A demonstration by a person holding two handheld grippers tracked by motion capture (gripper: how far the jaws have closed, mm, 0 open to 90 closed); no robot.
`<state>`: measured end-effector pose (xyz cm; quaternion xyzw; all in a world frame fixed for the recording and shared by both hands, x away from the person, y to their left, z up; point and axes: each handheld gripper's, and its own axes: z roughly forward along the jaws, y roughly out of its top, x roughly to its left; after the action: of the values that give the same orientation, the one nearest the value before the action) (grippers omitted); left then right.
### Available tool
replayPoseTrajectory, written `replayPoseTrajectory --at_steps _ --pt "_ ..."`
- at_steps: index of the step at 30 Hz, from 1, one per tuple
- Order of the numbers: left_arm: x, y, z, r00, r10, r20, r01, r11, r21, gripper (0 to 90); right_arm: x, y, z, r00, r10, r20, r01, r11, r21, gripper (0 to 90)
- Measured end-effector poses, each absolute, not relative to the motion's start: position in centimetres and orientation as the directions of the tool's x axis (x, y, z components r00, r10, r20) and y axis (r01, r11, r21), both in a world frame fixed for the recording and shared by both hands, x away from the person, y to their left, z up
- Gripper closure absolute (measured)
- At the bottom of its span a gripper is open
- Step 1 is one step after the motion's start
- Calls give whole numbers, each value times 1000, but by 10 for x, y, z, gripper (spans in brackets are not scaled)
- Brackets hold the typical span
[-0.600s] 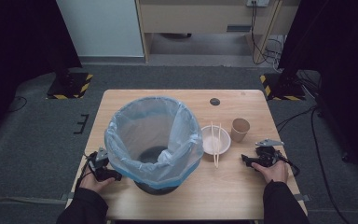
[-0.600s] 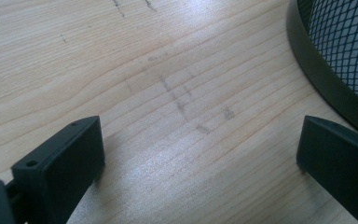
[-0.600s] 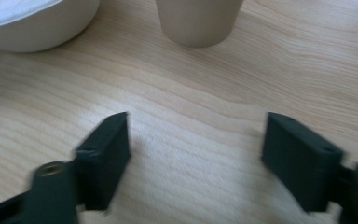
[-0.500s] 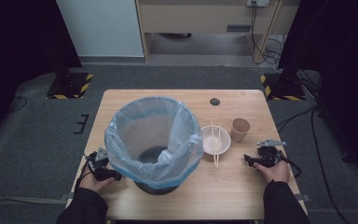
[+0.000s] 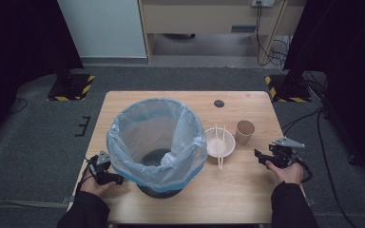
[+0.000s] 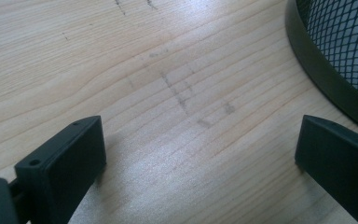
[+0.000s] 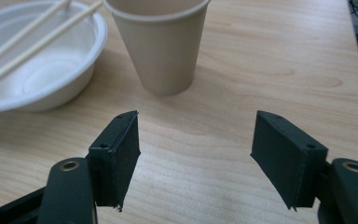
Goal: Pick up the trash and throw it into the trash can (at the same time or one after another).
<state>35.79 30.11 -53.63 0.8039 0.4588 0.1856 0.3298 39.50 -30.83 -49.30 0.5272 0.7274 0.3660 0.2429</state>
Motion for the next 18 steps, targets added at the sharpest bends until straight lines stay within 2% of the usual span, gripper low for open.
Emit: replayPoseTrajectory --at_steps 8,18 --pt "357 300 -536 504 864 -3 620 -359 698 0 395 -303 -471 -330 943 26 523 160 837 362" --pt "357 299 -536 499 867 -3 622 -355 698 0 400 -287 -446 -344 939 -13 468 183 864 360"
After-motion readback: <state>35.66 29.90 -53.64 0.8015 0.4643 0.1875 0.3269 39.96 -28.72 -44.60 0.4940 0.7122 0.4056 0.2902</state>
